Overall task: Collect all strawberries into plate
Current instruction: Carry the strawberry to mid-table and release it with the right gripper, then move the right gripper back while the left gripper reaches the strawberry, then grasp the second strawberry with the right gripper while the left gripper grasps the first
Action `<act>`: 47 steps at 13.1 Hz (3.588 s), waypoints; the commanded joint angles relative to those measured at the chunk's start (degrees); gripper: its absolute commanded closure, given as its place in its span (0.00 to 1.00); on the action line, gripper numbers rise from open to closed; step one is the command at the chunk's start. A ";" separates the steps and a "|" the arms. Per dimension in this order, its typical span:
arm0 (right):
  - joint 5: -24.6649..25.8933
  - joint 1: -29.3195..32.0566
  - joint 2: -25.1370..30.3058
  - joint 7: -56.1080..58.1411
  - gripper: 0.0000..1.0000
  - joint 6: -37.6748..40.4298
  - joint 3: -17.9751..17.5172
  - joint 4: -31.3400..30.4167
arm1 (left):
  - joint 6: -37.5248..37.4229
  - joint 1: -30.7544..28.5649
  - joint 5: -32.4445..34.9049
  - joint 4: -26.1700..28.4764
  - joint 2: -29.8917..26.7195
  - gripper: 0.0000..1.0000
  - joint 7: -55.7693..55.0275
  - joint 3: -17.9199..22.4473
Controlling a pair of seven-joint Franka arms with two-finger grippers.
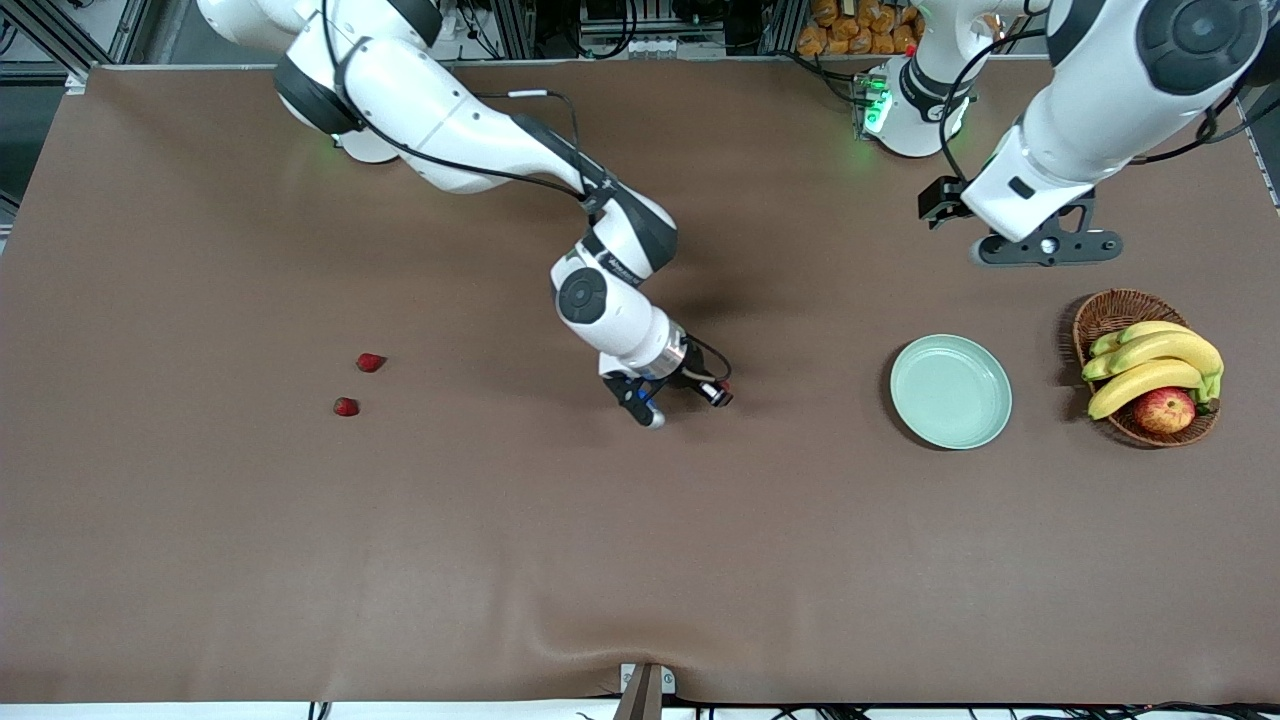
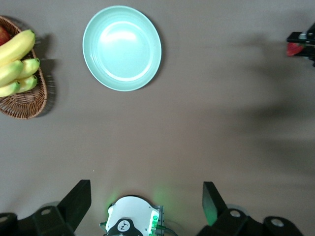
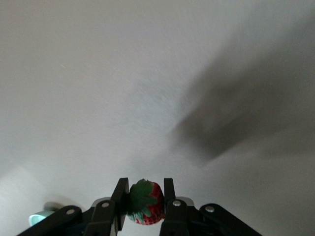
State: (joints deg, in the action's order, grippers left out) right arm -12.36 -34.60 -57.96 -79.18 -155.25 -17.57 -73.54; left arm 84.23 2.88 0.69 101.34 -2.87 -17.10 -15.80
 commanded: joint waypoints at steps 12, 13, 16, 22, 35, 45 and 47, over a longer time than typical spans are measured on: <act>0.50 9.53 8.03 1.91 0.00 18.90 0.52 1.03 | 7.59 0.90 -0.25 4.92 2.94 0.00 -6.70 -4.49; 0.50 11.55 8.73 3.84 0.00 21.28 0.52 1.03 | 9.79 0.99 -0.25 4.83 4.61 0.00 -9.59 -5.20; 1.02 18.23 11.19 11.65 0.00 32.86 0.69 1.03 | 17.08 2.56 -0.17 4.13 10.14 0.00 -17.34 -5.56; 4.89 35.18 19.45 36.33 0.00 58.18 0.78 0.59 | 24.22 6.61 7.30 -0.77 23.23 0.00 -45.78 -5.56; 18.43 51.38 21.67 64.94 0.24 38.88 0.87 -19.53 | 47.24 13.03 19.78 -10.72 44.78 0.00 -98.03 -4.59; 17.81 51.21 19.90 64.42 0.38 34.04 0.78 -27.54 | 48.83 14.00 24.27 -10.64 48.57 0.12 -101.82 -3.98; 17.81 51.03 19.90 64.33 0.43 34.13 0.69 -27.62 | 49.89 14.00 24.27 -10.55 48.83 0.23 -101.82 -3.98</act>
State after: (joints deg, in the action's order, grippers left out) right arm 4.79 15.77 -39.29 -14.73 -120.85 -16.15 -99.47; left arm 133.20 16.36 23.26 92.00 44.97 -117.27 -20.14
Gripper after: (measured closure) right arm 0.383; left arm 0.128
